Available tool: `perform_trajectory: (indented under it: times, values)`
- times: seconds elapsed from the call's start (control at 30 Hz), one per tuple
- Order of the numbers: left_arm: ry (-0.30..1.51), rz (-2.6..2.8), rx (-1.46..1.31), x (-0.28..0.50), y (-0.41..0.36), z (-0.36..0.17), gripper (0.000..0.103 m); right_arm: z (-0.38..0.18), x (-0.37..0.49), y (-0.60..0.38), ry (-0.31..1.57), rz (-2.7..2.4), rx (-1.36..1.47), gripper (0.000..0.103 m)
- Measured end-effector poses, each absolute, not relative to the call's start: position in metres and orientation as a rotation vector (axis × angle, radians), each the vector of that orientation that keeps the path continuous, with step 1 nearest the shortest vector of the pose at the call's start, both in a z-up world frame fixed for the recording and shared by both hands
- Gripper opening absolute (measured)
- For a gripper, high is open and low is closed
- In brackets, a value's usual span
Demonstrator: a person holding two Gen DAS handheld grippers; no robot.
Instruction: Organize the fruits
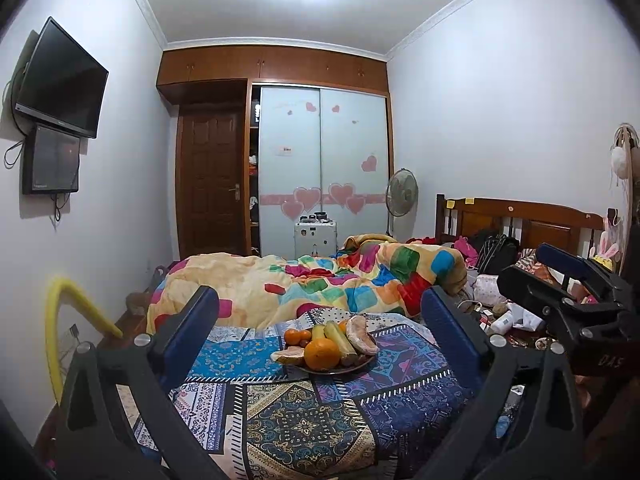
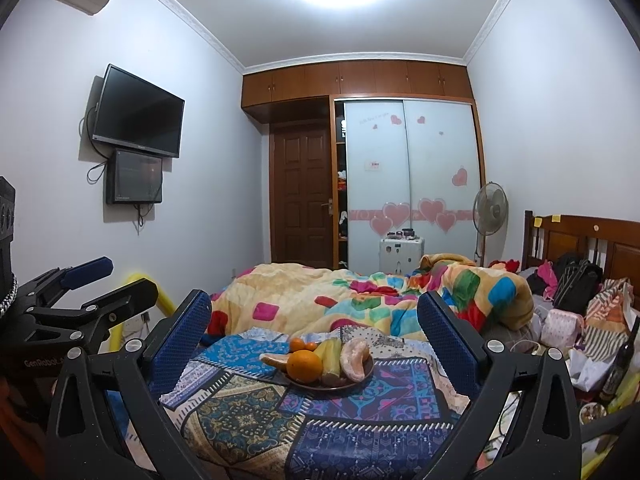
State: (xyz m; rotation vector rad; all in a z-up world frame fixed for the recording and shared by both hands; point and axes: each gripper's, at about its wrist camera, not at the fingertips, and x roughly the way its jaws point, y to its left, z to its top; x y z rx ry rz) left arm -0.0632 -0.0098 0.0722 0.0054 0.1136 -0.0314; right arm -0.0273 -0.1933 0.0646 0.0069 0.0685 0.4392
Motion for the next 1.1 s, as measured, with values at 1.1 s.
perform_trajectory:
  times: [1.1]
  values:
    - [0.123, -0.053, -0.002, -0.0582, -0.0122, 0.0671, 0.102, 0.0649, -0.0278, -0.1937, 0.071, 0.437, 0.017, 0.103]
